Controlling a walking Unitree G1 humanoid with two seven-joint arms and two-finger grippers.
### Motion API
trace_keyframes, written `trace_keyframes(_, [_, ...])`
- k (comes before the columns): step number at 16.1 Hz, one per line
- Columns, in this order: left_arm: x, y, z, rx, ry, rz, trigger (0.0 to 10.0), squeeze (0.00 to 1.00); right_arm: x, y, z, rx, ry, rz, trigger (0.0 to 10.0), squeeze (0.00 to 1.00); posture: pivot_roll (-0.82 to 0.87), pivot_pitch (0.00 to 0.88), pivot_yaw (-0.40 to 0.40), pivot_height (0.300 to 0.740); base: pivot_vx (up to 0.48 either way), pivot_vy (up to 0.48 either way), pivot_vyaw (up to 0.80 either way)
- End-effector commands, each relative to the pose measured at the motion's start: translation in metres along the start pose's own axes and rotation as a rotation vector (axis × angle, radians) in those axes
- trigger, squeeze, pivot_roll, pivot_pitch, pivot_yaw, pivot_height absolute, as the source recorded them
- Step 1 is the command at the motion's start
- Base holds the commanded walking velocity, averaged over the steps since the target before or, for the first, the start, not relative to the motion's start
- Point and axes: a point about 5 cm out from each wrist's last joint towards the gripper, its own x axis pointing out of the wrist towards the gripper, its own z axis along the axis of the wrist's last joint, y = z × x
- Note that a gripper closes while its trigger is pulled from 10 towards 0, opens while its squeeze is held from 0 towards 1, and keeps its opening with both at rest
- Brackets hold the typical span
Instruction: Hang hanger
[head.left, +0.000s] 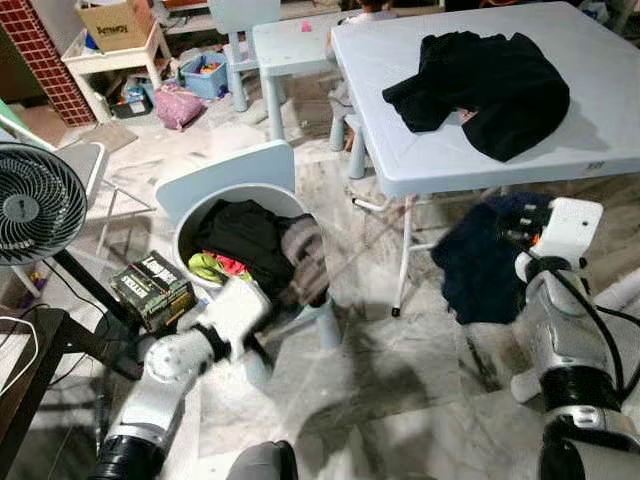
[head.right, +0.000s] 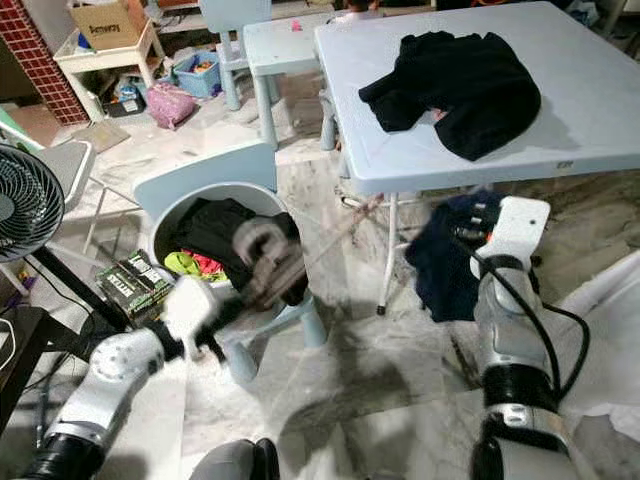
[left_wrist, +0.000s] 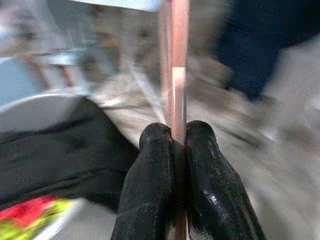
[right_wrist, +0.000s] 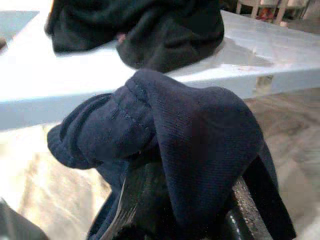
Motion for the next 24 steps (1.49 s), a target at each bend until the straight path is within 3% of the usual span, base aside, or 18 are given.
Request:
trace_keyframes(1, [-0.006, 0.009, 0.002, -0.034, -0.013, 0.115, 10.0, 0.0, -0.002, 0.005, 0.002, -0.049, -0.013, 0.06, 0.0, 0.0, -0.06, 0.02, 0.078, 0.74, 0.0, 0.0, 0.0])
trace_keyframes(2, [-0.008, 0.013, 0.002, -0.076, -0.024, 0.196, 10.0, 0.0, -0.004, 0.003, 0.004, -0.08, -0.028, 0.107, 0.0, 0.0, -0.07, 0.016, 0.08, 0.74, 0.0, 0.0, 0.0])
trace_keyframes(3, [-0.01, 0.015, 0.004, -0.11, -0.039, 0.272, 10.0, 0.0, -0.007, 0.001, 0.004, -0.074, -0.028, 0.151, 1.5, 0.0, -0.07, 0.011, 0.082, 0.74, 0.0, 0.0, 0.0])
trace_keyframes(4, [-0.011, 0.016, 0.004, -0.133, -0.043, 0.32, 10.0, 0.0, -0.01, 0.002, 0.004, -0.053, -0.028, 0.185, 4.4, 0.0, -0.08, 0.004, 0.086, 0.74, 0.0, 0.0, 0.0])
trace_keyframes(5, [-0.012, 0.015, 0.006, -0.171, -0.058, 0.354, 10.0, 0.0, -0.017, 0.009, 0.004, -0.041, -0.036, 0.235, 10.0, 0.0, -0.08, 0.0, 0.09, 0.74, 0.0, 0.0, 0.0])
trace_keyframes(8, [-0.01, 0.013, 0.01, -0.181, -0.064, 0.368, 10.0, 0.0, -0.026, 0.026, -0.001, -0.028, -0.05, 0.284, 10.0, 0.0, -0.08, 0.0, 0.089, 0.74, 0.0, -0.08, 0.0])
trace_keyframes(13, [-0.008, 0.021, 0.023, -0.191, -0.098, 0.406, 10.0, 0.0, -0.037, 0.039, -0.006, 0.097, -0.029, 0.206, 10.0, 0.0, -0.07, 0.0, 0.081, 0.74, 0.0, -0.43, 0.0])
trace_keyframes(15, [-0.008, 0.022, 0.022, -0.191, -0.095, 0.408, 10.0, 0.0, -0.042, 0.044, -0.008, 0.093, -0.031, 0.227, 10.0, 0.0, -0.07, 0.005, 0.08, 0.74, 0.0, -0.469, 0.0])
trace_keyframes(17, [-0.008, 0.021, 0.023, -0.197, -0.093, 0.409, 10.0, 0.0, -0.049, 0.054, -0.01, 0.001, -0.04, 0.273, 10.0, 0.0, -0.07, 0.01, 0.077, 0.74, 0.0, -0.469, 0.0])
trace_keyframes(19, [-0.007, 0.021, 0.023, -0.2, -0.091, 0.408, 10.0, 0.0, -0.051, 0.06, -0.009, -0.026, -0.055, 0.327, 10.0, 0.0, -0.08, 0.017, 0.075, 0.74, 0.0, -0.467, 0.0])
trace_keyframes(24, [-0.007, 0.023, 0.026, -0.195, -0.117, 0.45, 10.0, 0.0, -0.052, 0.062, -0.008, -0.009, -0.046, 0.291, 10.0, 0.0, -0.08, 0.02, 0.073, 0.74, 0.0, -0.186, 0.0])
